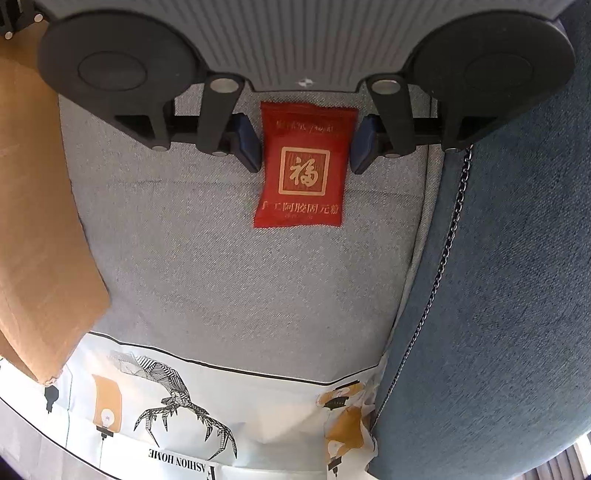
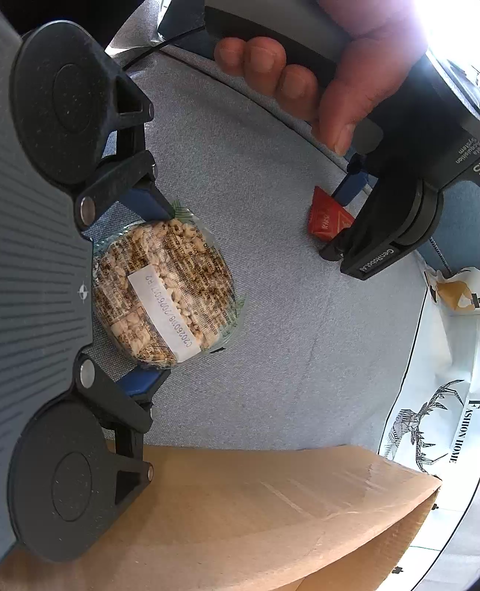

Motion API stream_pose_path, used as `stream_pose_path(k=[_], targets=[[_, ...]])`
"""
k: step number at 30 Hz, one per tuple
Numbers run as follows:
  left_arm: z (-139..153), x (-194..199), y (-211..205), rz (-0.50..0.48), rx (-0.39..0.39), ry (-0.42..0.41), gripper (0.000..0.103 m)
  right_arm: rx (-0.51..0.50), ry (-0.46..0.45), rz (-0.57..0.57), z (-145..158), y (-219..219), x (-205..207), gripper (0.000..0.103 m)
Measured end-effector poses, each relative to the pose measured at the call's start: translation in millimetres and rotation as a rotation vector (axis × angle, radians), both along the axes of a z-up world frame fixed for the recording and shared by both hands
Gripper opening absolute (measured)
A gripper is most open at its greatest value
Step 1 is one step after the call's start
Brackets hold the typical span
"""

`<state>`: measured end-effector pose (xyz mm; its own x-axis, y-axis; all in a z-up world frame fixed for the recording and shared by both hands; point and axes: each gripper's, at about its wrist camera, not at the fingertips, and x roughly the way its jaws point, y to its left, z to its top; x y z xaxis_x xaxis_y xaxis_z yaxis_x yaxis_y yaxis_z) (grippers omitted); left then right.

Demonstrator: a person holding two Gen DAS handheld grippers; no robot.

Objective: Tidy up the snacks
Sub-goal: 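Lift the red packet with the left tool while the right tool lifts the nut cake, then carry the red packet and nut cake with both tools over the box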

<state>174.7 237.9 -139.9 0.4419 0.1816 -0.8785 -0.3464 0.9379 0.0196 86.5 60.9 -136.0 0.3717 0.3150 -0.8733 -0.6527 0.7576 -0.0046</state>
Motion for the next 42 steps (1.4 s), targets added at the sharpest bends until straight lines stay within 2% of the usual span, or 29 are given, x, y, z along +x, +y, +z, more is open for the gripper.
stream_pose_path(k=[3, 7, 10, 13, 17, 22, 30, 36, 42], targets=[[-0.1, 0.9, -0.4, -0.002, 0.005, -0.004, 0.057, -0.004, 0.004, 0.003, -0.7, -0.2, 0.4, 0.083], [0.9, 1.5, -0.1, -0.01, 0.008, -0.013, 0.048, -0.005, 0.003, 0.006, -1.0, -0.1, 0.1, 0.083], [4.1, 1.3, 1.3, -0.007, 0.013, -0.027, 0.045, -0.003, 0.003, 0.008, -0.4, -0.3, 0.4, 0.082], [13.2, -2.1, 4.0, 0.019, 0.0, -0.072, 0.045, 0.002, -0.012, 0.016, 2.1, -0.5, -3.4, 0.082], [29.0, -8.4, 2.4, 0.032, -0.011, -0.139, 0.045, 0.059, -0.064, 0.022, 19.4, -3.9, -8.8, 0.082], [52.6, -22.3, -7.0, 0.033, -0.001, -0.219, 0.045, 0.144, -0.16, 0.014, 48.7, -15.9, -16.5, 0.082], [98.7, -53.1, -30.6, 0.037, -0.012, -0.377, 0.045, 0.282, -0.366, -0.005, 98.6, -58.0, -29.5, 0.082], [125.0, -76.0, -64.3, 0.049, -0.072, -0.499, 0.045, 0.37, -0.546, -0.044, 133.6, -102.5, -35.2, 0.082], [141.9, -71.9, -120.7, -0.077, -0.046, -0.616, 0.045, 0.393, -0.705, -0.147, 153.7, -150.3, -29.9, 0.082]])
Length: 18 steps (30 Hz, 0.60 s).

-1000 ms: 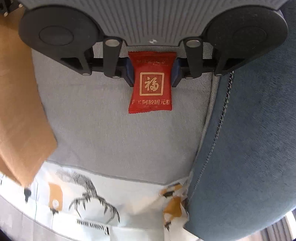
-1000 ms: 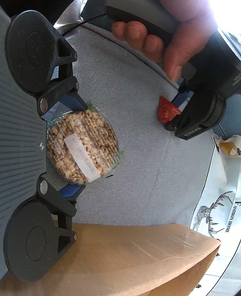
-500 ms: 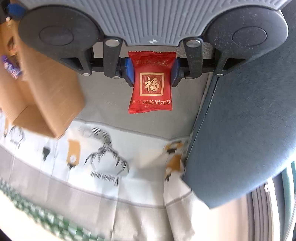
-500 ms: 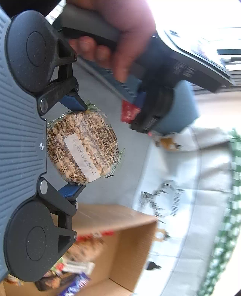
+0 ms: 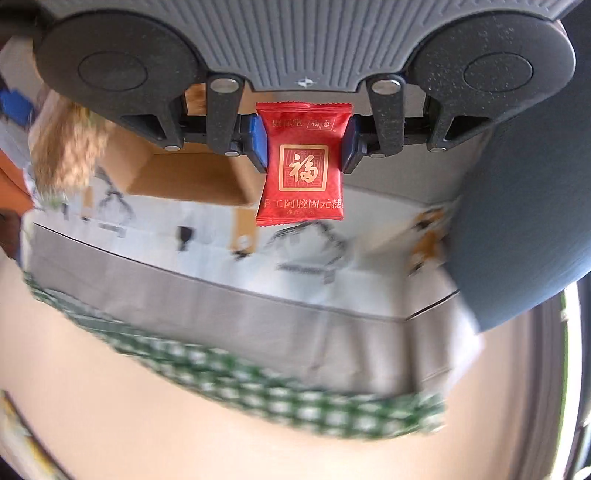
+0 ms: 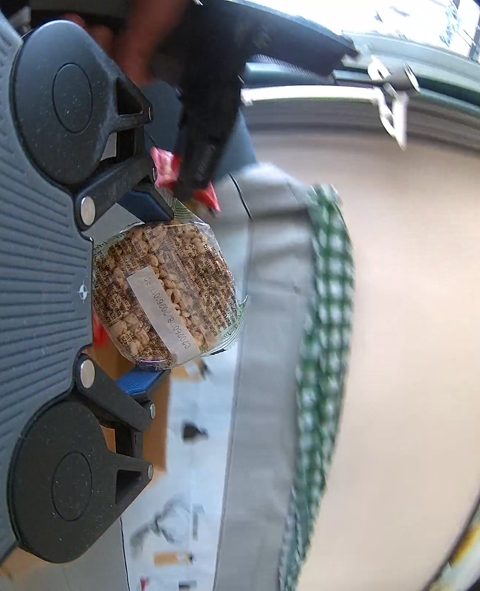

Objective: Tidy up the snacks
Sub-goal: 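Carry the red packet and nut cake with both tools over the box, then open the left tool to drop the red packet while the right tool releases the nut cake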

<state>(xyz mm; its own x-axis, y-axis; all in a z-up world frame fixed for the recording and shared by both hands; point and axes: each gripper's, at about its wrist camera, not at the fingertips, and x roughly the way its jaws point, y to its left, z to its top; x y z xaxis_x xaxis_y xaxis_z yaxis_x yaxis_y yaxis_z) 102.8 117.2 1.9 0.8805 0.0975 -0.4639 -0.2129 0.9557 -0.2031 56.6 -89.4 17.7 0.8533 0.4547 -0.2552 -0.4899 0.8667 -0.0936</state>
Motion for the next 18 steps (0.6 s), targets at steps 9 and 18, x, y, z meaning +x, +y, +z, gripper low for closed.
stream_pose_path(k=[9, 18], targets=[[11.3, 30.0, -78.9, -0.177, -0.003, -0.141, 0.045, 0.054, 0.011, -0.324, 1.9, -82.6, 49.2, 0.082], [11.7, 45.4, -122.1, -0.339, -0.016, -0.195, 0.084, 0.118, 0.157, -0.461, -17.6, -125.9, 83.0, 0.102]])
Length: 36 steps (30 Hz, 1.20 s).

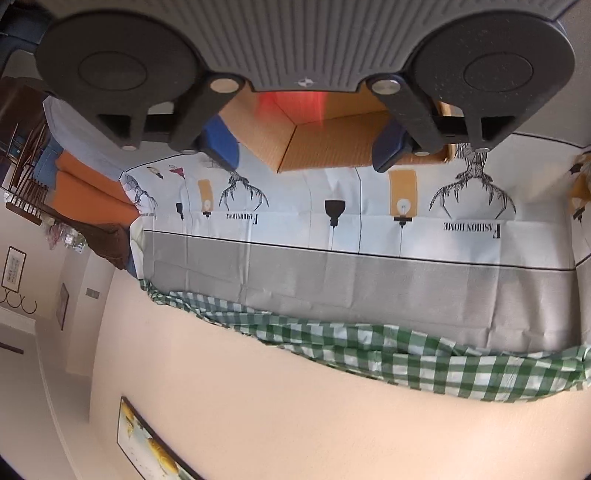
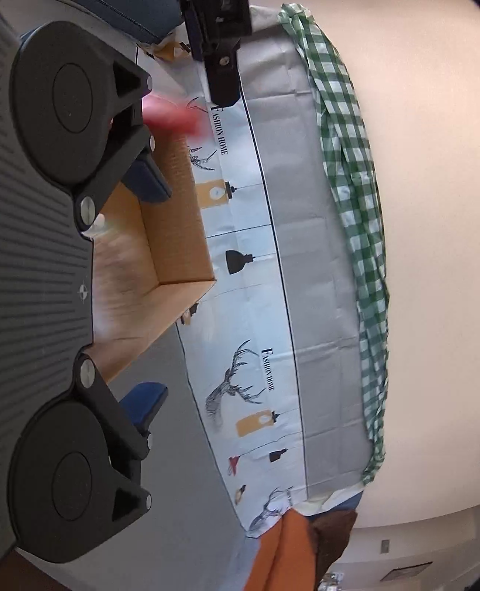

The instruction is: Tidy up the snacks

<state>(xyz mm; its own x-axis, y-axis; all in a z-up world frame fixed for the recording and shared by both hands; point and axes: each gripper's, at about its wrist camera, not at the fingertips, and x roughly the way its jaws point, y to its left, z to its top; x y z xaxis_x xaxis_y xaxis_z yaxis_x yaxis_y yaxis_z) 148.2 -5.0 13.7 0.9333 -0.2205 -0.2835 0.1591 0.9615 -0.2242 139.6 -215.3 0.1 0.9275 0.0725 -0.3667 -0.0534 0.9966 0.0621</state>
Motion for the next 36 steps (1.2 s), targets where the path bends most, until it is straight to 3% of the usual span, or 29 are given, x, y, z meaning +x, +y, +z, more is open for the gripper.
stream_pose_path(k=[7, 13, 21, 23, 24, 27, 29, 33, 36], targets=[[-1.2, -10.0, 15.0, 0.036, -0.032, 0.017, 0.086, 0.035, 0.035, 0.024, 1.0, 2.1, 5.7, 0.102], [3.8, -36.4, 19.1, 0.148, 0.025, -0.005, 0.086, 0.067, 0.044, 0.021, 15.9, -2.9, -6.5, 0.102], [-2.5, -85.2, 13.6, 0.204, 0.0, 0.111, 0.087, 0.037, 0.041, 0.041, 33.2, -47.7, -44.4, 0.102], [-5.6, -98.3, 9.2, 0.22, -0.018, 0.138, 0.091, 0.012, 0.054, 0.068, 26.3, -60.9, -56.7, 0.102], [-7.5, -104.4, 6.3, 0.22, -0.029, 0.157, 0.101, 0.007, 0.067, 0.072, 21.9, -66.7, -61.0, 0.102], [-15.5, -122.5, -11.9, 0.219, -0.007, 0.195, 0.103, 0.052, 0.128, 0.076, 9.4, -80.0, -72.4, 0.102], [-20.3, -132.8, -28.5, 0.212, 0.046, 0.204, 0.103, 0.064, 0.136, 0.084, 0.1, -80.0, -79.9, 0.102], [-34.7, -143.0, -42.2, 0.216, 0.023, 0.252, 0.103, -0.005, 0.099, 0.117, 1.9, -63.2, -86.6, 0.102], [-54.3, -143.8, -44.1, 0.249, 0.043, 0.288, 0.103, -0.046, 0.124, 0.14, -0.4, -54.5, -82.5, 0.102]])
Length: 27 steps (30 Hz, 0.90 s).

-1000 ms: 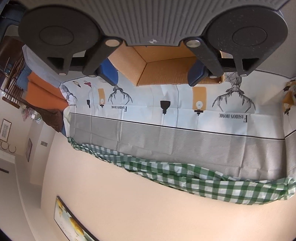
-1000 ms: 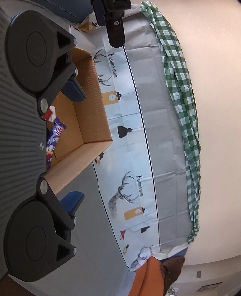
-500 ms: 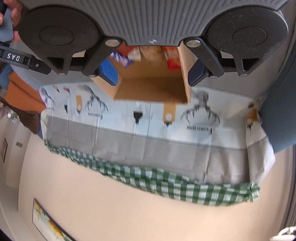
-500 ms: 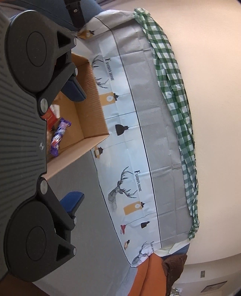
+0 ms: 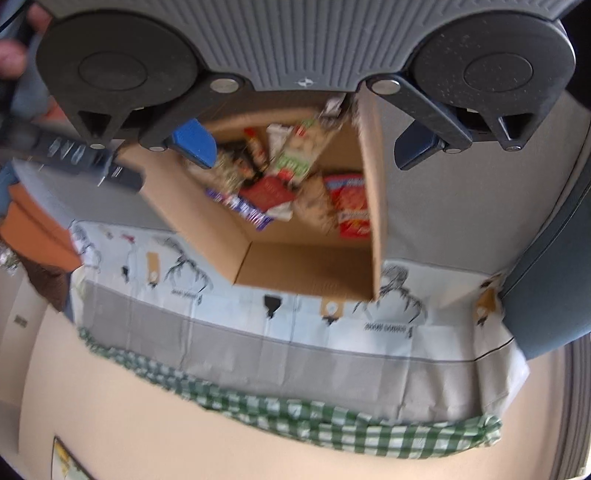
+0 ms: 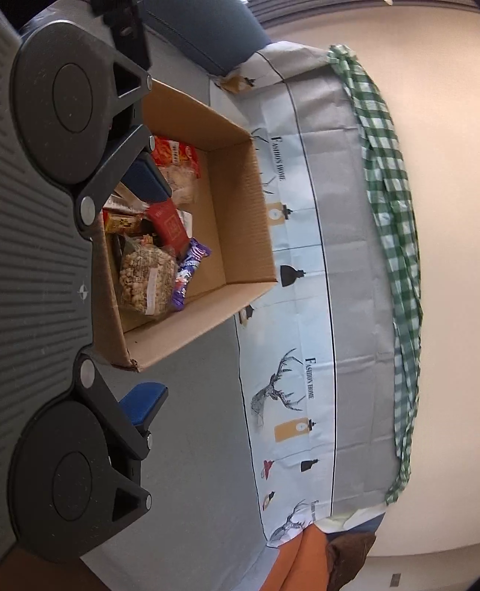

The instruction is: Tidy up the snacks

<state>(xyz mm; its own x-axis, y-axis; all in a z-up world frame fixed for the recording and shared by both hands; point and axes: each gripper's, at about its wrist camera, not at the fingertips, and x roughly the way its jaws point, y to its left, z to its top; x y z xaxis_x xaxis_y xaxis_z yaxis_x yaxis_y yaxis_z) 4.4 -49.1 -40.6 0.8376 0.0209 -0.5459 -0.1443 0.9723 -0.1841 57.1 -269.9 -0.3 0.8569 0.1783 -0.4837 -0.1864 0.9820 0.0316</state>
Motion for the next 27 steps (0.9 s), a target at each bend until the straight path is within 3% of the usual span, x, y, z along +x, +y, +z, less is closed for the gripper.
stream_pose_path(k=[3, 7, 27], targets=[[-9.5, 16.2, 7.7, 0.036, -0.056, 0.109, 0.103, 0.011, 0.018, -0.006, -0.2, -1.8, 3.4, 0.102], [-15.2, 21.7, 8.8, 0.039, -0.033, 0.135, 0.103, 0.001, 0.033, -0.002, -2.1, -1.1, 7.1, 0.102], [-12.2, 19.2, 16.5, 0.046, -0.028, 0.137, 0.103, -0.074, 0.037, 0.035, -5.7, 16.6, 5.2, 0.102]])
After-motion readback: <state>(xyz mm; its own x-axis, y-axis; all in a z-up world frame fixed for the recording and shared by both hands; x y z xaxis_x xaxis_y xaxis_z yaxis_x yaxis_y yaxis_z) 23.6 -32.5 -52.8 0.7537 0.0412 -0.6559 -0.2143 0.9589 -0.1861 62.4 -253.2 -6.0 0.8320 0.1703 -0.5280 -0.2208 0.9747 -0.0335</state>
